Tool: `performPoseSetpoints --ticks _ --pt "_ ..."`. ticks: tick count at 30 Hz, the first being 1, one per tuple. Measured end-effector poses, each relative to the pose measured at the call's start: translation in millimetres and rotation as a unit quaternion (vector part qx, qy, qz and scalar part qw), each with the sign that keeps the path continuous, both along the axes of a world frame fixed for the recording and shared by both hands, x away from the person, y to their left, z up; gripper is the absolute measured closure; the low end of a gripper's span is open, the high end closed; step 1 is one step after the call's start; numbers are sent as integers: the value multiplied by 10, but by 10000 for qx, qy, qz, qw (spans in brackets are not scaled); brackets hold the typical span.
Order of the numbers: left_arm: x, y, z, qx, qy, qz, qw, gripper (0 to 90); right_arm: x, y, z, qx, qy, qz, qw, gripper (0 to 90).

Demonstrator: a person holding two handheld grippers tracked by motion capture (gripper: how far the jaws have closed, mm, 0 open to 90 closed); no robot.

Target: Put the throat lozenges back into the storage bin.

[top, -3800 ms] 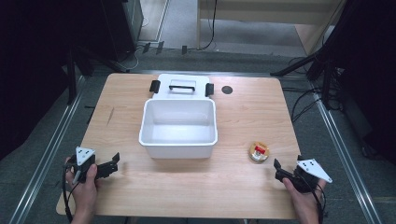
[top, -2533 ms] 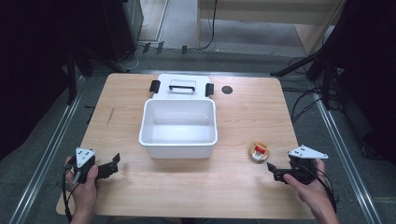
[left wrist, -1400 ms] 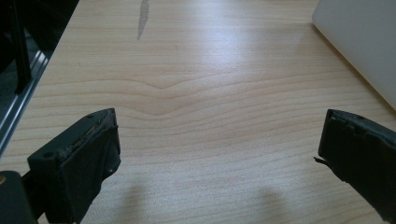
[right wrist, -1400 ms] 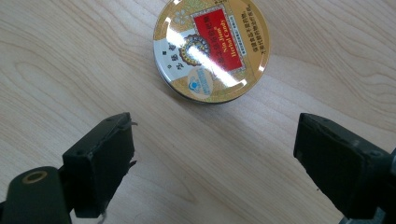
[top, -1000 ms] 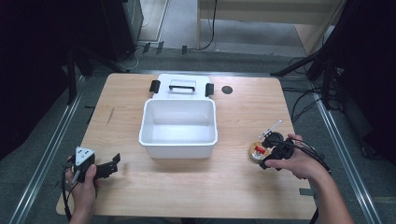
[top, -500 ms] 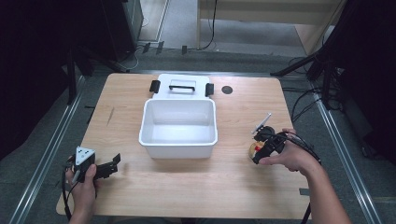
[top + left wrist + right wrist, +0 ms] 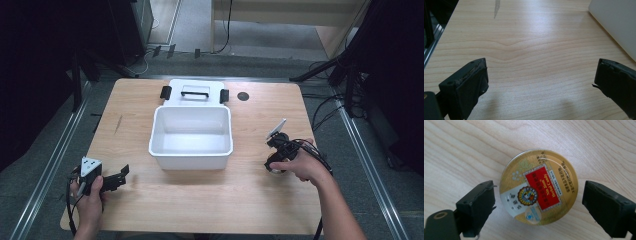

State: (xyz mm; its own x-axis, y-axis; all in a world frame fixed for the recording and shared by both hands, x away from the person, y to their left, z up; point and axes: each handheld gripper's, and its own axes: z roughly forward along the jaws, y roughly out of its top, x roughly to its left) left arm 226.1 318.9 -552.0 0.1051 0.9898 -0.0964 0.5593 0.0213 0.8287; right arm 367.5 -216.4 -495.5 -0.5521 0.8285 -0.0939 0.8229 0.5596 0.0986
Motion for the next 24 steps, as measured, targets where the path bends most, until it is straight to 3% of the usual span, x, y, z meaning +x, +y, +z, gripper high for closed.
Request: performPoseSetpoints --ticks 5,9,24 --pt "0 2 0 -17 4 -8 10000 0 40 12 -50 -94 -21 -98 9999 131" --pt "2 5 -1 -28 8 -5 10000 0 51 8 -82 -97 54 -152 9998 195" --pt "2 5 -1 -29 8 -3 10000 0 30 -23 -49 82 139 29 9999 205"
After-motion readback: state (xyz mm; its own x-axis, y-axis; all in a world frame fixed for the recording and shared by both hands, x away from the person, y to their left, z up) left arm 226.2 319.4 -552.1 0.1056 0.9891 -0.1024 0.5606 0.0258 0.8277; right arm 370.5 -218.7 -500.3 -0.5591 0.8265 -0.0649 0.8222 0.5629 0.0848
